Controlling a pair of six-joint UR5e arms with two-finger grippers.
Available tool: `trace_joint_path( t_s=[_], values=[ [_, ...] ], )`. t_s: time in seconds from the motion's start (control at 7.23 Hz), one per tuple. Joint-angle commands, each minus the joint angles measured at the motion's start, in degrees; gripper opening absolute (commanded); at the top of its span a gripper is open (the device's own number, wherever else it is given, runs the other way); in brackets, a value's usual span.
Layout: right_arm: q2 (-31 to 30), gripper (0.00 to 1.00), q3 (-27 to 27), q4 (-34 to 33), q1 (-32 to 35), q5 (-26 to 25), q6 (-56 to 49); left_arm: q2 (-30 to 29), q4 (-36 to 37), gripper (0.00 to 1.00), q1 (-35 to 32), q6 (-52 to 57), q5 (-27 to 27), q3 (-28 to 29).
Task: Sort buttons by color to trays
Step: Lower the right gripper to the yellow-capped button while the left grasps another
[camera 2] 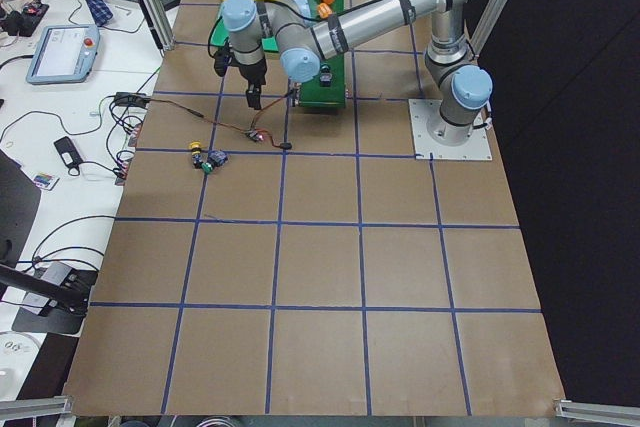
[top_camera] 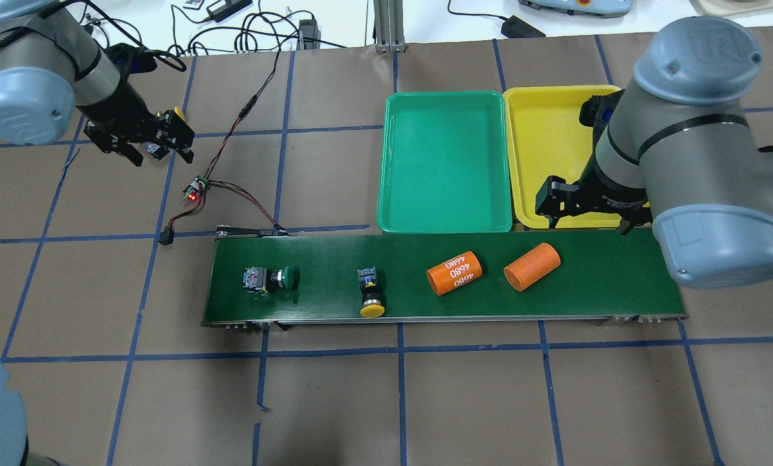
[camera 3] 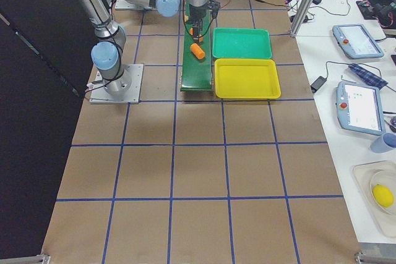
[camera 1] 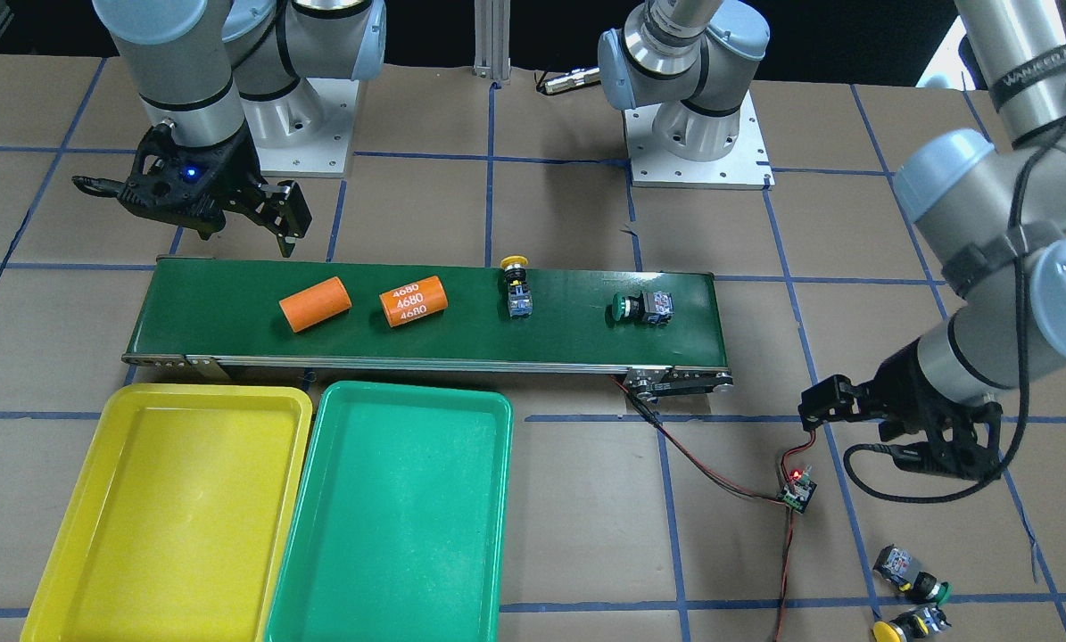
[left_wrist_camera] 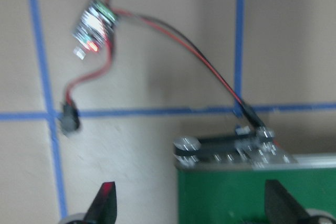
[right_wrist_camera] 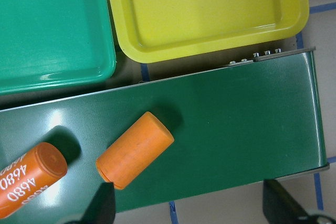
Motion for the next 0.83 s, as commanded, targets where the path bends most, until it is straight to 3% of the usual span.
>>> trace_joint_path(
  t_s=[0.0,0.28,0.69],
  values=[
    [0.0,1.00,0.6,0.0,0.0,0.1,0.6,-9.2,1.1,1.00,4.0,20.1,0.2,7.5],
    [-0.1,1.00,0.8,0.0,0.2,0.1,0.7,-16.0,1.2,1.00,4.8,36.8,3.8,15.8],
    [1.1,1.00,-2.5,0.5,0.8,1.6,0.6,-21.8,6.9,1.00,4.8,43.7,4.1,18.3]
  ],
)
